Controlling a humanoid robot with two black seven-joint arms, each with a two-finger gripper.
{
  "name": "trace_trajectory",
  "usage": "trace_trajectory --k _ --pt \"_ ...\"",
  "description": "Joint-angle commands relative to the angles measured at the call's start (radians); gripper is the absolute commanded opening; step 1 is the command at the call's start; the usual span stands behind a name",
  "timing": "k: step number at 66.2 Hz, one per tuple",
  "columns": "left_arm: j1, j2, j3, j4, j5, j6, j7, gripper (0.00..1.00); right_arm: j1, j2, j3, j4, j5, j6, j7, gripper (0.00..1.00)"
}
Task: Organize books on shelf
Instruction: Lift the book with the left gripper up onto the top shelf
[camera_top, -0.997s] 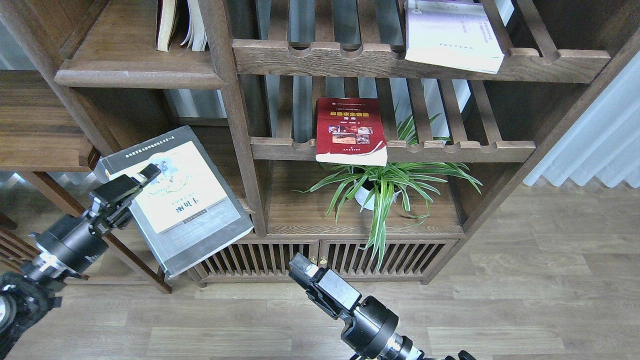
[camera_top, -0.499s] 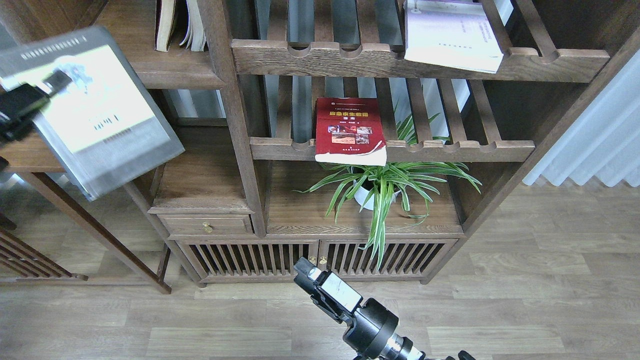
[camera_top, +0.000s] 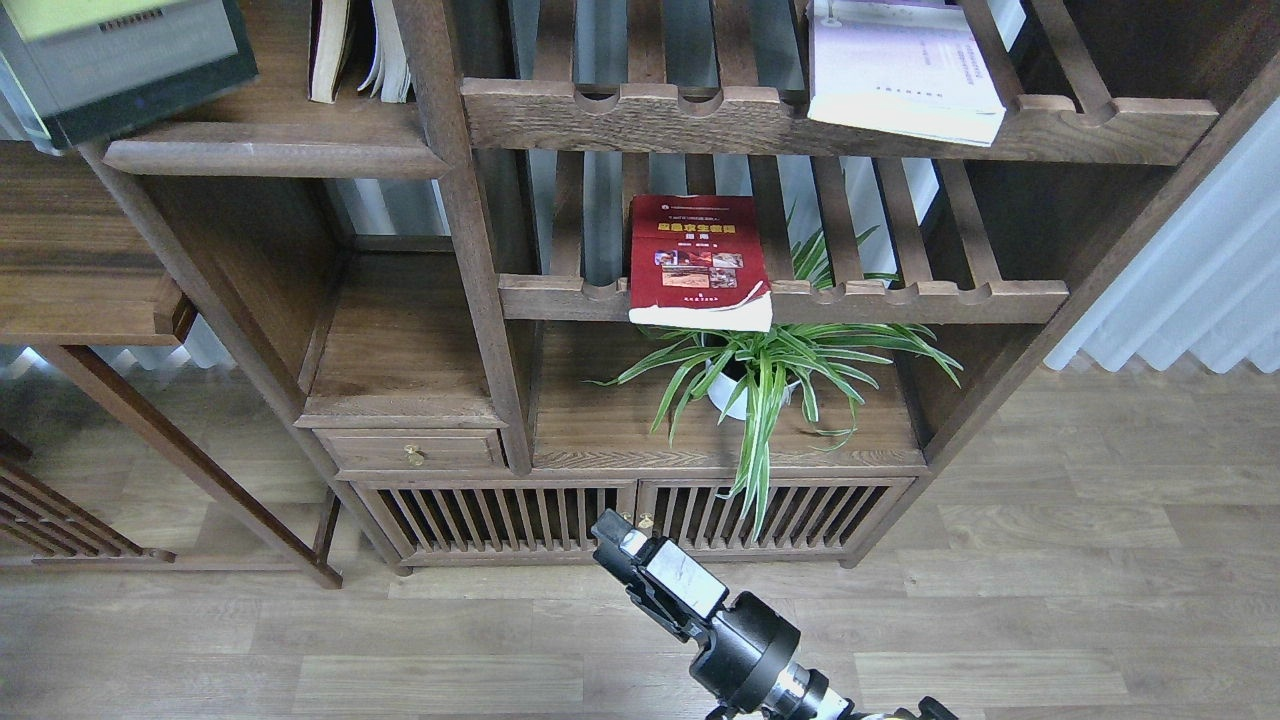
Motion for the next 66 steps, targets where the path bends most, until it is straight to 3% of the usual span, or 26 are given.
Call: trace_trajectory --k 1,23,66 --pt "-0.05 -0.014 -0.002 0.031 0.077 0.0 -0.002 0.01 0.0 0.0 0.0 0.002 0.0 0.0 0.0 0.99" --pt "-0.164 -0.226 -0.012 0.209 0.137 0.0 -0.007 0.01 0.0 0.0 0.0 0.005 0.002 0.0 0.0 0.99" --pt "-0.291 -0.224 0.034 0.356 0.201 0.0 -0.007 0.01 0.02 0.0 0.0 0.008 0.003 0.0 0.0 0.99"
